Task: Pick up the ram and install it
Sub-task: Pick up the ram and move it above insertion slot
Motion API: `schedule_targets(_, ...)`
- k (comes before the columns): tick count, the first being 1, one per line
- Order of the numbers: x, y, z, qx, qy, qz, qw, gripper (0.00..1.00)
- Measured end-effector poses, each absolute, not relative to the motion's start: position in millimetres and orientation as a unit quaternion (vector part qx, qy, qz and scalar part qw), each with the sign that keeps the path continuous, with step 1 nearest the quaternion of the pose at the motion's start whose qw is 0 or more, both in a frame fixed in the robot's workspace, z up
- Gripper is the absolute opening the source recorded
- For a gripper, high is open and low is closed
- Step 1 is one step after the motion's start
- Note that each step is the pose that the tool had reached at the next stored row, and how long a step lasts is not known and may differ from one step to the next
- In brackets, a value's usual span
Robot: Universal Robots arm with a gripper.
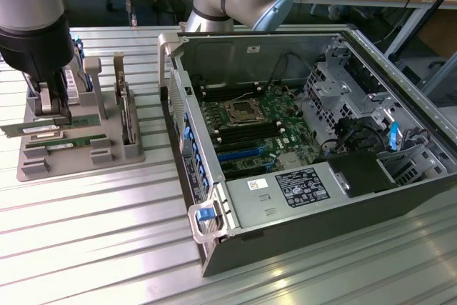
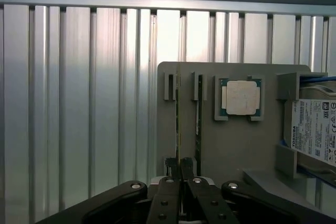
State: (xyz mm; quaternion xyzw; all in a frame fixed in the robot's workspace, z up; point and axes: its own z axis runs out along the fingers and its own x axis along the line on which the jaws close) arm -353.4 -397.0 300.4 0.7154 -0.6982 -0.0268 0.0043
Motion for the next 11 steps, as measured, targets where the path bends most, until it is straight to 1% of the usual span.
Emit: schedule_targets(11, -353.4, -396.9, 306.1, 0.715, -0.698, -0.027, 0.004, 0.12)
